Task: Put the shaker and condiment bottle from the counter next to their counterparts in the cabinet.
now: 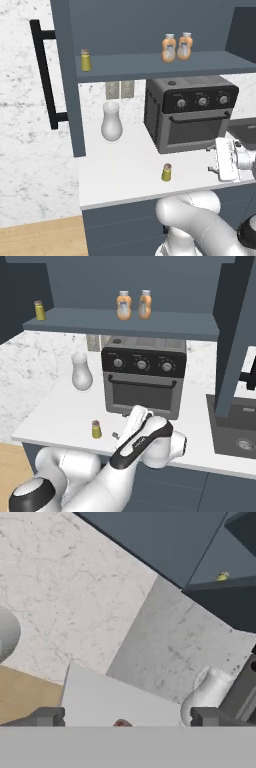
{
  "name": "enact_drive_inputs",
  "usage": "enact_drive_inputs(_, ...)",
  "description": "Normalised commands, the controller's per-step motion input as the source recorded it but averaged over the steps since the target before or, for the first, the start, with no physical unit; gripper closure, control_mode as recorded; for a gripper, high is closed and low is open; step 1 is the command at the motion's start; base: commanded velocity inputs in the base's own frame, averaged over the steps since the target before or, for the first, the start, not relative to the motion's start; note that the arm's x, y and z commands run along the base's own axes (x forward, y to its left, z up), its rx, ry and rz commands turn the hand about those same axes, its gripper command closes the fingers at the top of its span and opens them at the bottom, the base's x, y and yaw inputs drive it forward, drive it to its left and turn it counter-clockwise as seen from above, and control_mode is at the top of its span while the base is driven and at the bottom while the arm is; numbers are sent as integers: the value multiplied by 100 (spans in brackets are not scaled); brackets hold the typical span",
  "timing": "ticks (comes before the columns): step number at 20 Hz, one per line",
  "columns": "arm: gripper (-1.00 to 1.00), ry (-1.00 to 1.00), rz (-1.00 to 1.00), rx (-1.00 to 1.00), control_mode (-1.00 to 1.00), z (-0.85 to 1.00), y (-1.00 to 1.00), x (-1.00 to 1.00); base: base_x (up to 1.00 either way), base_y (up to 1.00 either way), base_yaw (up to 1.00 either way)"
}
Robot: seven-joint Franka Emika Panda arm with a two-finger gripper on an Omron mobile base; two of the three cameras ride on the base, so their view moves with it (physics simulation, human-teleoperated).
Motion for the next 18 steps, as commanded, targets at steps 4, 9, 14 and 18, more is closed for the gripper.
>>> enact_drive_inputs(4, -100, 0, -2, -41, -100, -7, 47, 0, 0, 0, 0)
enact_drive_inputs(9, -100, 4, -3, -30, -100, -22, 37, 21, 0, 0, 0)
enact_drive_inputs(14, -100, 0, -7, -21, -100, -36, 4, 57, 0, 0, 0)
enact_drive_inputs(18, -100, 13, -12, -25, -100, -47, 0, 46, 0, 0, 0)
